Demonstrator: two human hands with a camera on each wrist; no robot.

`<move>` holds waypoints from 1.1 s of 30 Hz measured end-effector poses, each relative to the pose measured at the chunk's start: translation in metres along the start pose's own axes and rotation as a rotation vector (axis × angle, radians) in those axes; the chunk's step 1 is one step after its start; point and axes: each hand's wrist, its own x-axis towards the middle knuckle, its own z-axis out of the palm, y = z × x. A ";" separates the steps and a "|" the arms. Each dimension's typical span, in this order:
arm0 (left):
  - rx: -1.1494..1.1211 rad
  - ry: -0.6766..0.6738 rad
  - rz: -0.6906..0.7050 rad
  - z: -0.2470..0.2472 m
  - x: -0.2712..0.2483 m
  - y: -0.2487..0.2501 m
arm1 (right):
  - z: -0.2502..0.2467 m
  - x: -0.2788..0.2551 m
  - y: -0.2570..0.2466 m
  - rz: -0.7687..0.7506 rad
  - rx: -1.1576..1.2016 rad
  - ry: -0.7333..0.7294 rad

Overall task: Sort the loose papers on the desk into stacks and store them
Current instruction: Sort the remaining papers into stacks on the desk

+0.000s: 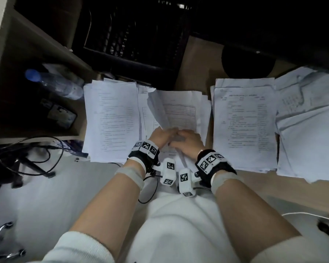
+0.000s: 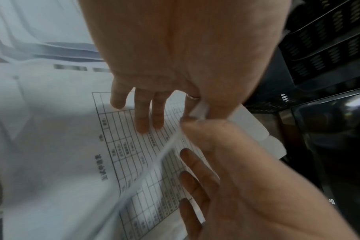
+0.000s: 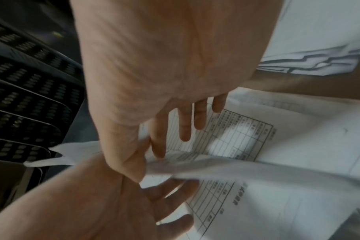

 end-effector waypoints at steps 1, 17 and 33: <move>0.047 0.050 -0.007 -0.001 0.001 0.000 | -0.001 0.000 0.000 0.004 0.063 -0.006; -0.081 0.039 -0.067 -0.011 0.000 -0.009 | -0.010 0.011 0.013 0.079 0.264 0.317; -0.062 0.029 0.006 -0.017 -0.014 -0.015 | -0.003 -0.006 0.015 0.014 0.286 0.309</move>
